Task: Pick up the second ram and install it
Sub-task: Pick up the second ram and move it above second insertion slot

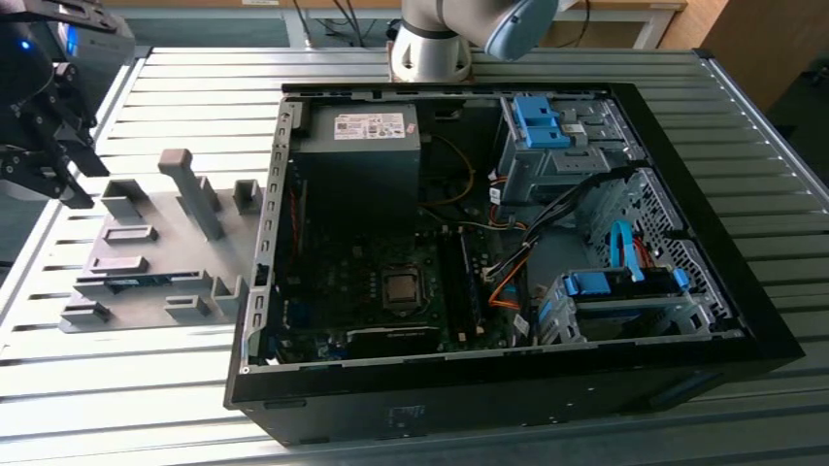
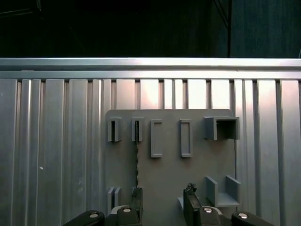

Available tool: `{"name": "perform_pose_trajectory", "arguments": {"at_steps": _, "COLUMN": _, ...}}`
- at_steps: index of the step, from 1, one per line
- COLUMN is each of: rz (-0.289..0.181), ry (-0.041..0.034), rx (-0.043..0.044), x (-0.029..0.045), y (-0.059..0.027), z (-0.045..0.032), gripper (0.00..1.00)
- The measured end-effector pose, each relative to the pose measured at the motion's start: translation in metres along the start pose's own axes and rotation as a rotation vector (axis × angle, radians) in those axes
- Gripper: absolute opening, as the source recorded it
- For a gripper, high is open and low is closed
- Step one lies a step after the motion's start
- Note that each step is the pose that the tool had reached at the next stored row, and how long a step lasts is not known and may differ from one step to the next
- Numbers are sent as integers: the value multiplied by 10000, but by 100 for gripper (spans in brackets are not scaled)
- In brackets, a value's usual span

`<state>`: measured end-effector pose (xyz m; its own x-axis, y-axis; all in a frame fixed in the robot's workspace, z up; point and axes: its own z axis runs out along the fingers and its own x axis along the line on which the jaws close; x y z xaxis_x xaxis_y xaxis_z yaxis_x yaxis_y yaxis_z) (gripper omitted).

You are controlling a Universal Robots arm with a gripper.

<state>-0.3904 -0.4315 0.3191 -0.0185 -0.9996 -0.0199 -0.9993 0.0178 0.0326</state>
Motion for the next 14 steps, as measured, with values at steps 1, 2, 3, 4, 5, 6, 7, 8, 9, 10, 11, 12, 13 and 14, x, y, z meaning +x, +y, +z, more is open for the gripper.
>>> {"name": "perform_pose_trajectory", "arguments": {"at_steps": 1, "rz": 16, "ry": 1, "rx": 1, "x": 1, "y": 1, "z": 18, "gripper": 47}}
{"name": "perform_pose_trajectory", "arguments": {"at_steps": 2, "rz": 33, "ry": 0, "rx": 2, "x": 2, "y": 2, "z": 38, "gripper": 47}}
{"name": "perform_pose_trajectory", "arguments": {"at_steps": 3, "rz": 40, "ry": 0, "rx": 1, "x": 4, "y": 3, "z": 56, "gripper": 47}}
{"name": "perform_pose_trajectory", "arguments": {"at_steps": 4, "rz": 45, "ry": 0, "rx": 2, "x": 6, "y": 4, "z": 74, "gripper": 47}}
{"name": "perform_pose_trajectory", "arguments": {"at_steps": 5, "rz": 51, "ry": 1, "rx": 1, "x": 10, "y": 7, "z": 91, "gripper": 47}}
{"name": "perform_pose_trajectory", "arguments": {"at_steps": 6, "rz": 59, "ry": 1, "rx": 0, "x": 17, "y": 13, "z": 109, "gripper": 47}}
{"name": "perform_pose_trajectory", "arguments": {"at_steps": 7, "rz": 65, "ry": 1, "rx": 0, "x": 25, "y": 20, "z": 127, "gripper": 47}}
{"name": "perform_pose_trajectory", "arguments": {"at_steps": 8, "rz": 69, "ry": 0, "rx": 1, "x": 35, "y": 28, "z": 147, "gripper": 47}}
{"name": "perform_pose_trajectory", "arguments": {"at_steps": 9, "rz": 71, "ry": -1, "rx": 2, "x": 46, "y": 37, "z": 165, "gripper": 47}}
{"name": "perform_pose_trajectory", "arguments": {"at_steps": 10, "rz": 73, "ry": 0, "rx": 2, "x": 55, "y": 44, "z": 183, "gripper": 47}}
{"name": "perform_pose_trajectory", "arguments": {"at_steps": 11, "rz": 75, "ry": -2, "rx": 4, "x": 61, "y": 51, "z": 202, "gripper": 47}}
{"name": "perform_pose_trajectory", "arguments": {"at_steps": 12, "rz": 76, "ry": -2, "rx": 3, "x": 64, "y": 55, "z": 220, "gripper": 47}}
{"name": "perform_pose_trajectory", "arguments": {"at_steps": 13, "rz": 77, "ry": -1, "rx": 2, "x": 66, "y": 57, "z": 237, "gripper": 47}}
{"name": "perform_pose_trajectory", "arguments": {"at_steps": 14, "rz": 77, "ry": 0, "rx": 1, "x": 68, "y": 60, "z": 254, "gripper": 47}}
